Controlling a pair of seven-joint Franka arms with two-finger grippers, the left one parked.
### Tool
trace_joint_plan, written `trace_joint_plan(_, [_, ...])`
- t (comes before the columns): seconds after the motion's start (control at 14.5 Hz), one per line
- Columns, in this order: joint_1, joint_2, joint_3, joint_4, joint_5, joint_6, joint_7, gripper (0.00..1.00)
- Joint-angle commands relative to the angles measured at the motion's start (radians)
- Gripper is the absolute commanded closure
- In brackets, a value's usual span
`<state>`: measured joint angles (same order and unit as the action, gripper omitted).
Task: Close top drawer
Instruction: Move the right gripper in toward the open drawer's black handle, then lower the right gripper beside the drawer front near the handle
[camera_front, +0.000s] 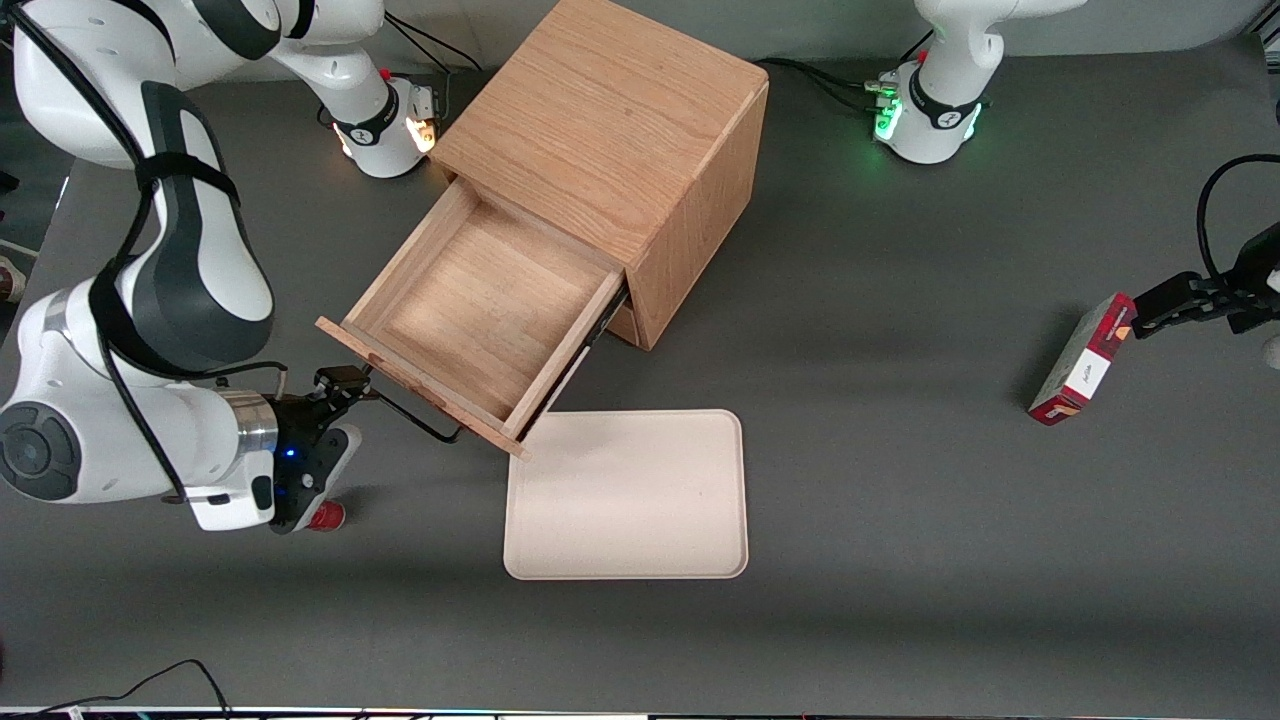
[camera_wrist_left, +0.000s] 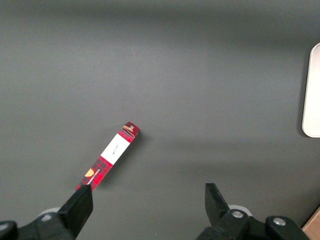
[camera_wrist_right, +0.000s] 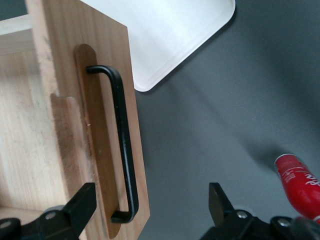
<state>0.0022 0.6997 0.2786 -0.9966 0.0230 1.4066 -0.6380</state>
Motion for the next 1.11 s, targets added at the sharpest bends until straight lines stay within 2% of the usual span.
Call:
trace_joint_plan(0.0, [0.009,0.017,-0.001,0.013,0.009,-0.005,0.038,0.00])
trace_joint_plan(0.28, [0.009,0.037,-0.001,-0.022,0.046,0.035,0.092,0.00])
trace_joint_plan(1.04, [-0.005,0.031,0.001,-0.129,0.074,0.106,0.153,0.00])
